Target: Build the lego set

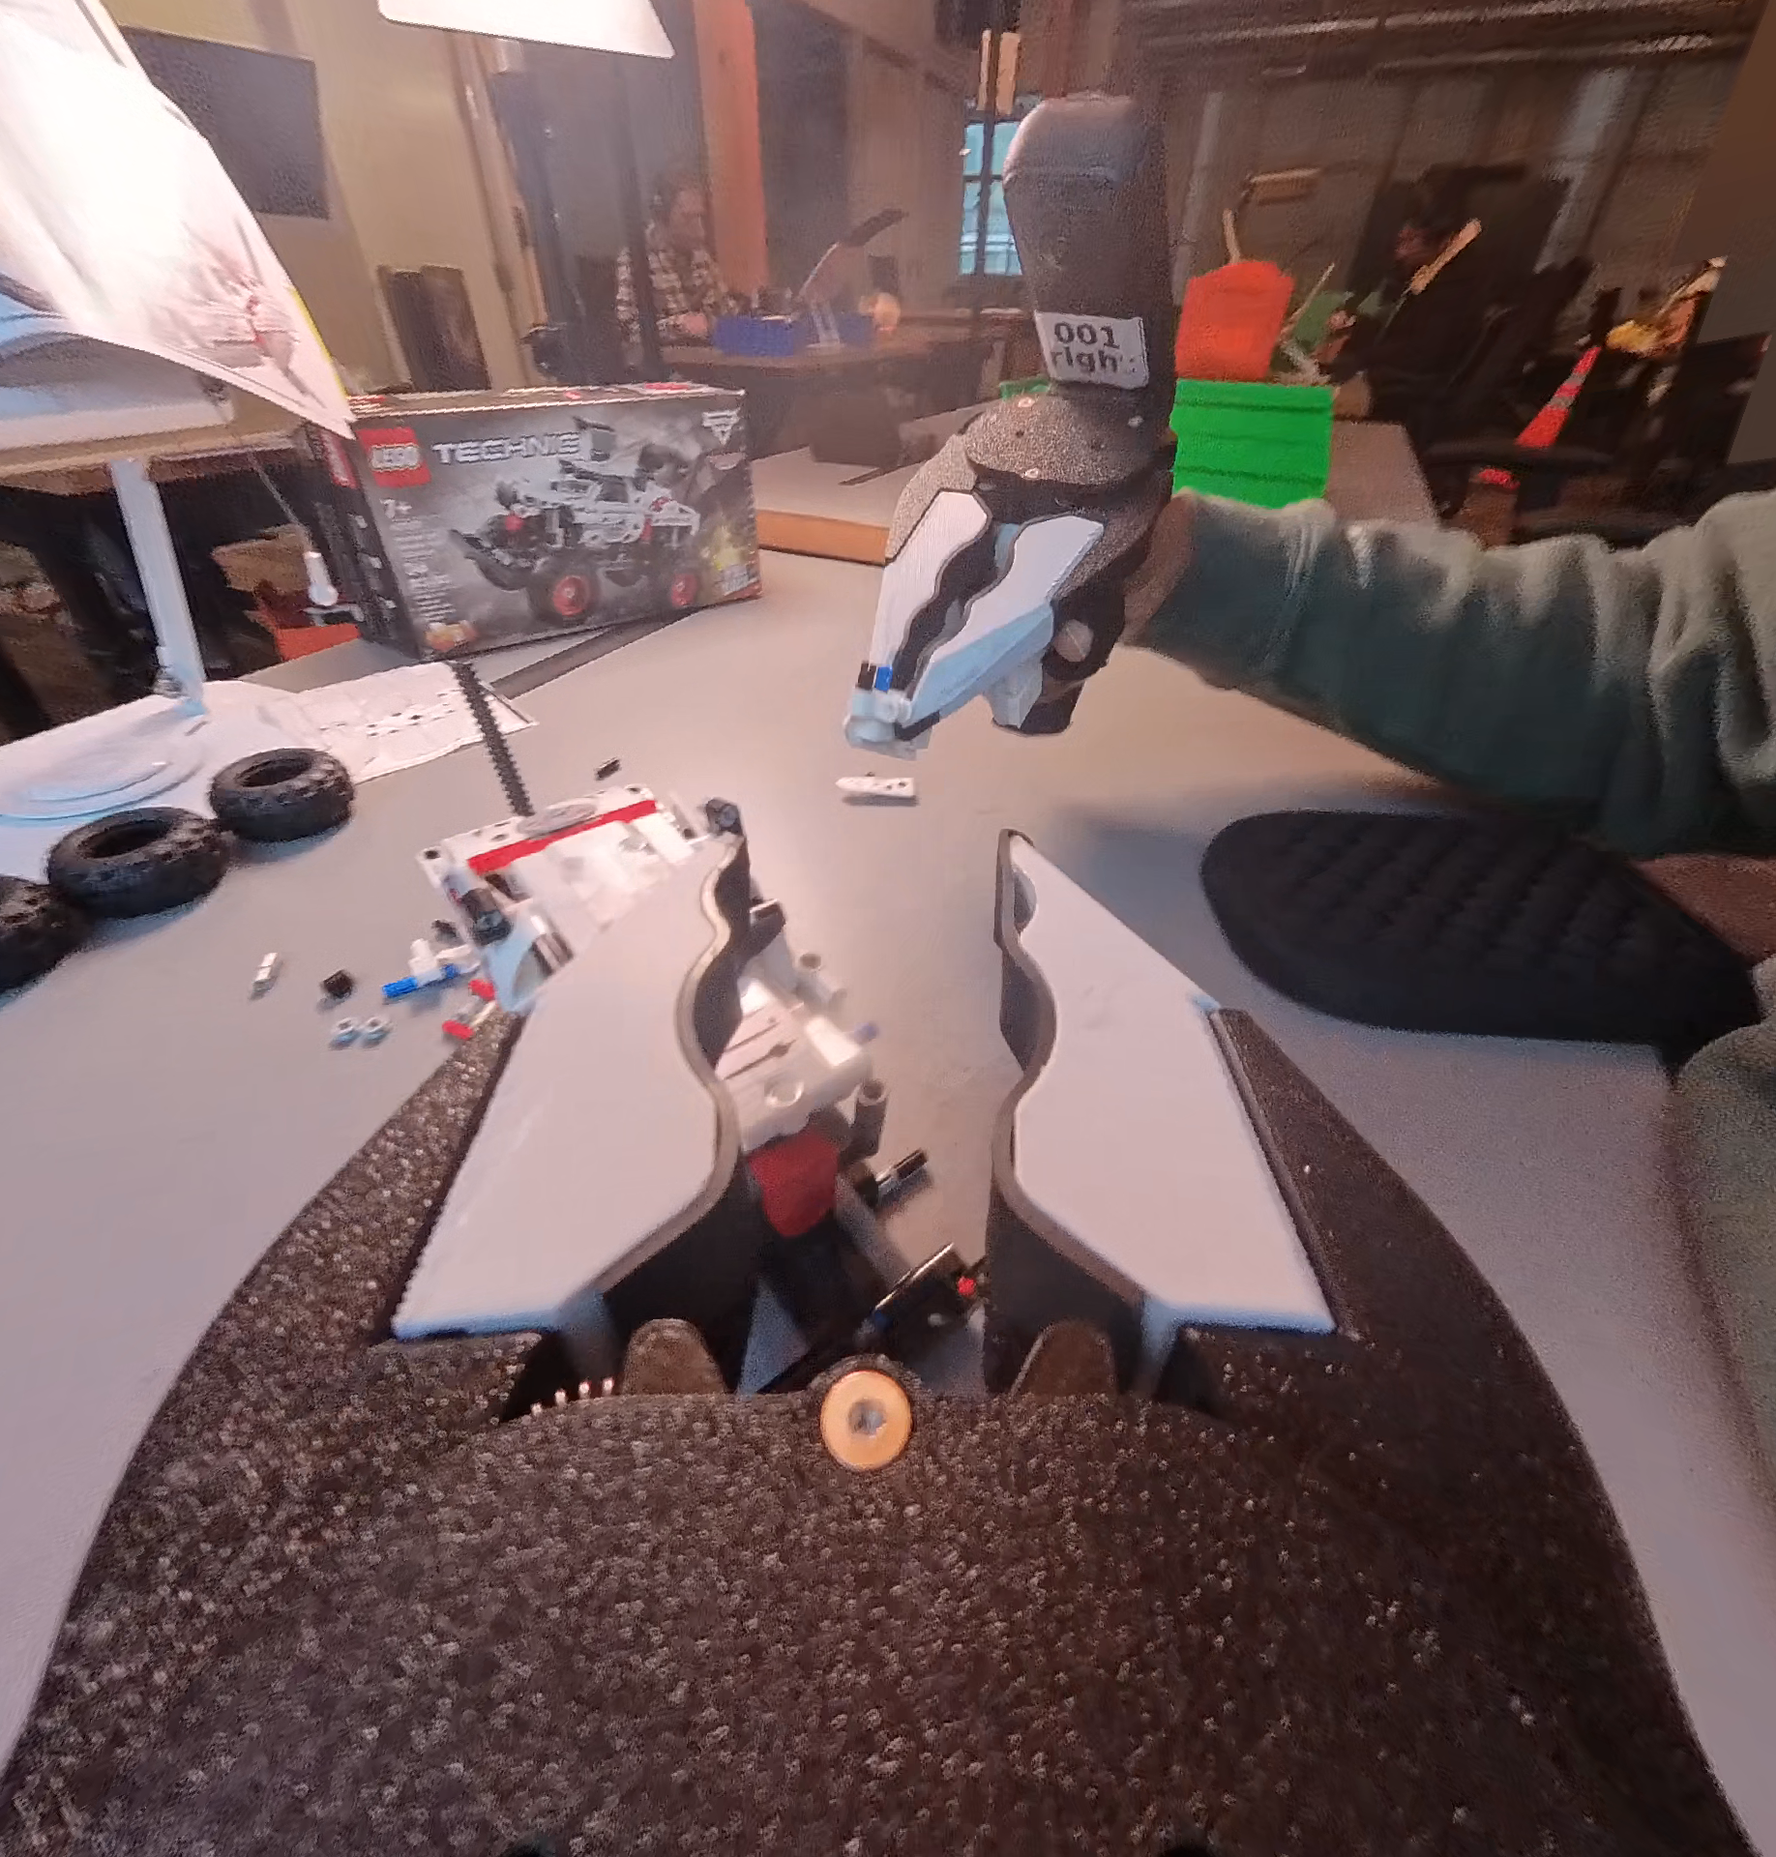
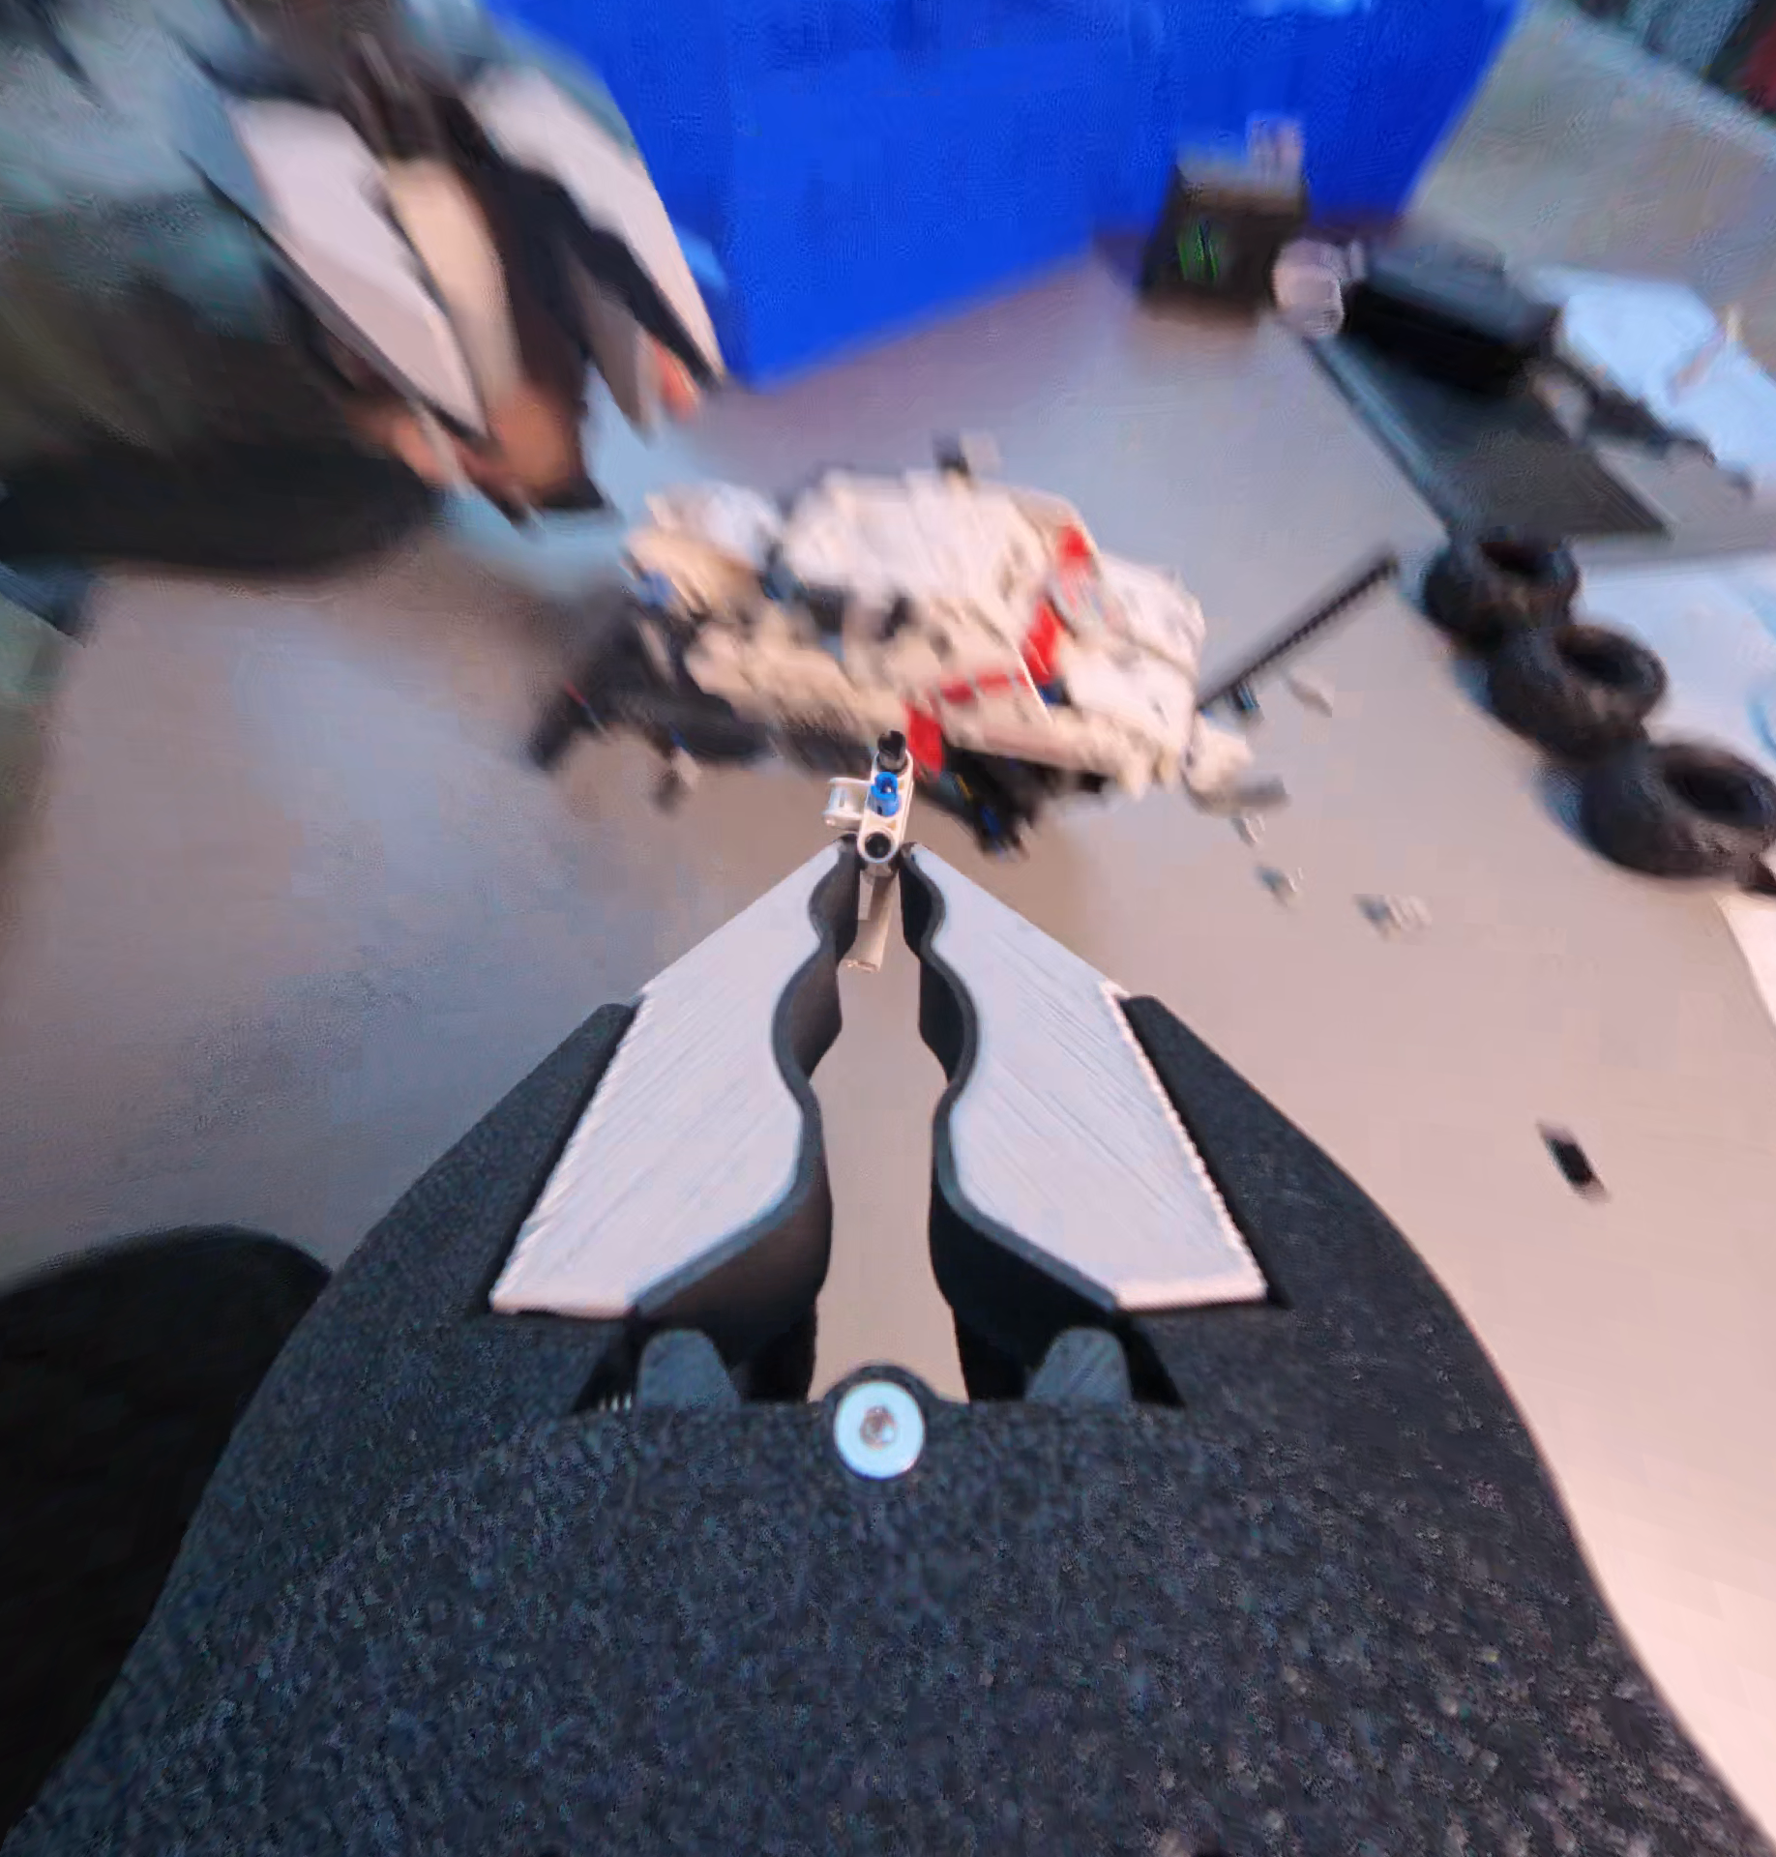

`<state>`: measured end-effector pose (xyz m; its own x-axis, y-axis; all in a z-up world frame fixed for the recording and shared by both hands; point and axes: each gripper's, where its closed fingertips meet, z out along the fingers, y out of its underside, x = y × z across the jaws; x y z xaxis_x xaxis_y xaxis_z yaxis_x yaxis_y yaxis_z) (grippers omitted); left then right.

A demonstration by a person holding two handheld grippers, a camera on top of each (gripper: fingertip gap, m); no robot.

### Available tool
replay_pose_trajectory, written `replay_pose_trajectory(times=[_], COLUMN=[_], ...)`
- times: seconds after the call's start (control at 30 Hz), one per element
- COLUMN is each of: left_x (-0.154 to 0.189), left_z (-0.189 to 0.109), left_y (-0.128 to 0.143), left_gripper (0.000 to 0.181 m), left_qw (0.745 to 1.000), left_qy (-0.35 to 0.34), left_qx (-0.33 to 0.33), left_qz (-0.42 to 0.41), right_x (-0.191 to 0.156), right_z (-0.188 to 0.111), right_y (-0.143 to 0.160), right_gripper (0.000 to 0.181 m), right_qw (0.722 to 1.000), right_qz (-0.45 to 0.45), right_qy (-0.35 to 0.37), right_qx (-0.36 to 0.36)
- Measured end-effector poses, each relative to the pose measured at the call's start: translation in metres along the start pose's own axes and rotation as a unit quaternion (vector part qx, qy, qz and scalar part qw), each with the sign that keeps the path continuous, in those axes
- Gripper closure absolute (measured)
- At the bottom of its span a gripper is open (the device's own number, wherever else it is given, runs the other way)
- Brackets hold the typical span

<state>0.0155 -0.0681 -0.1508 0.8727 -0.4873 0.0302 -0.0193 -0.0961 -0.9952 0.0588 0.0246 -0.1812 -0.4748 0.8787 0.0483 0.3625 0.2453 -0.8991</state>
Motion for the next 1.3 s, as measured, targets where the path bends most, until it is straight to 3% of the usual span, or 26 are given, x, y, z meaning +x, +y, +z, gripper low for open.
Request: replay_pose_trajectory(times=[0.1,0.23,0.3,0.33,0.5,0.63,0.8,0.9,1.13,1.2,1.3], left_x=[0.018,0.032,0.032,0.032,0.034,0.032,0.038,0.040,0.045,0.047,0.049], left_z=[0.016,0.029,0.032,0.033,0.032,0.027,0.030,0.030,0.027,0.026,0.028], left_y=[-0.023,-0.066,-0.075,-0.074,-0.061,-0.046,-0.035,-0.033,-0.038,-0.036,-0.039], left_gripper=[0.136,0.147,0.165,0.167,0.168,0.168,0.168,0.169,0.168,0.160,0.169], left_qw=[0.994,0.971,0.964,0.964,0.962,0.974,0.976,0.973,0.966,0.964,0.962], left_qy=[0.076,0.170,0.197,0.202,0.214,0.195,0.202,0.210,0.229,0.239,0.239], left_qx=[0.022,0.090,0.099,0.096,0.080,0.046,0.017,0.016,0.042,0.037,0.043], left_qz=[-0.070,-0.141,-0.150,-0.146,-0.151,-0.102,-0.084,-0.095,-0.111,-0.115,-0.122], right_x=[-0.040,-0.059,-0.059,-0.059,-0.061,-0.057,-0.064,-0.066,-0.069,-0.069,-0.070], right_z=[-0.006,-0.002,0.001,0.002,0.004,-0.003,0.006,0.008,0.004,-0.003,-0.002], right_y=[-0.067,-0.102,-0.106,-0.106,-0.094,-0.091,-0.083,-0.082,-0.087,-0.093,-0.092], right_gripper=[0.175,0.175,0.175,0.175,0.175,0.165,0.169,0.178,0.178,0.179,0.179], right_qw=[0.979,0.954,0.953,0.953,0.957,0.957,0.968,0.965,0.958,0.949,0.949], right_qz=[0.044,0.071,0.072,0.072,0.067,0.080,0.060,0.074,0.074,0.086,0.086], right_qy=[-0.081,-0.105,-0.092,-0.088,-0.091,-0.107,-0.103,-0.116,-0.127,-0.139,-0.142], right_qx=[0.183,0.273,0.281,0.280,0.267,0.257,0.220,0.223,0.247,0.271,0.269])
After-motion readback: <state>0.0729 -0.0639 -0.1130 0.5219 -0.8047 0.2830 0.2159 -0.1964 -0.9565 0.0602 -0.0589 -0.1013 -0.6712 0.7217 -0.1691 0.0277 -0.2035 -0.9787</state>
